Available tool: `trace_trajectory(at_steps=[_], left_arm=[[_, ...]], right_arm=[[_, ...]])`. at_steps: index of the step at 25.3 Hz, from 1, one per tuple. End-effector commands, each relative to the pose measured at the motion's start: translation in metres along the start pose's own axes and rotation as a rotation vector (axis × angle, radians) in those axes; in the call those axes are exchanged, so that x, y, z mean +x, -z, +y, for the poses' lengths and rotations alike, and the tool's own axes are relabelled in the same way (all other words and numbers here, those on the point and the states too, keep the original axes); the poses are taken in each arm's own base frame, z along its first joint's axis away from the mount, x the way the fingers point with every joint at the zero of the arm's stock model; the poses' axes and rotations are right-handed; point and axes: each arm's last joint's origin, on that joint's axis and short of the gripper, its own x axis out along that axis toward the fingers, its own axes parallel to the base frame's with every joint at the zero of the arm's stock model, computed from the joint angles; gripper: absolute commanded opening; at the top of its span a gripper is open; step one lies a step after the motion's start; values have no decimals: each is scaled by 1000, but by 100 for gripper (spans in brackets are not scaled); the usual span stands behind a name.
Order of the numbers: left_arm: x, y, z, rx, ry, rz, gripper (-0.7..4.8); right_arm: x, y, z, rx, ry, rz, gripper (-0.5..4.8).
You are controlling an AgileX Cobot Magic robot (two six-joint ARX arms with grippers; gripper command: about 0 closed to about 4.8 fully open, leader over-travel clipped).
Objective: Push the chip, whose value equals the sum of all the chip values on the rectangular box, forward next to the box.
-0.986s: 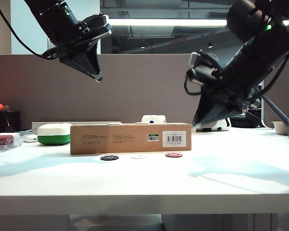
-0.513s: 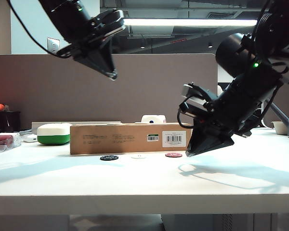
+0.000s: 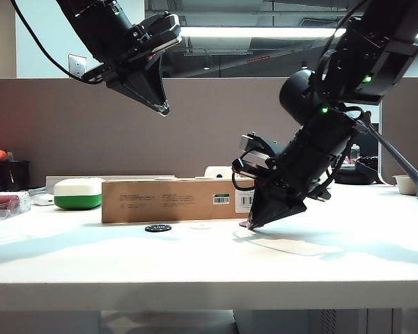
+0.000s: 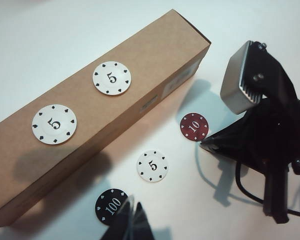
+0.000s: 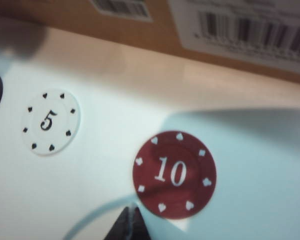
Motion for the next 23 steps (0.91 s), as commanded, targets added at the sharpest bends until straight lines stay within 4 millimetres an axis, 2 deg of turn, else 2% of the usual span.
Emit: trace_trajectory(at_steps=[1, 7, 15, 23], left_arm=[[-1, -1, 0, 1, 0, -9, -5], [-1, -1, 0, 1, 0, -10, -5], [-1, -1, 0, 1, 1, -9, -5], [-1, -1, 0, 1, 1, -10, -5]], right_arm=[[0, 0, 0, -6, 40, 3, -5], [2, 0, -3, -6, 100, -1, -5], [17, 8, -8, -2, 114, 17, -5], [18, 2, -9, -19, 134, -49, -5]])
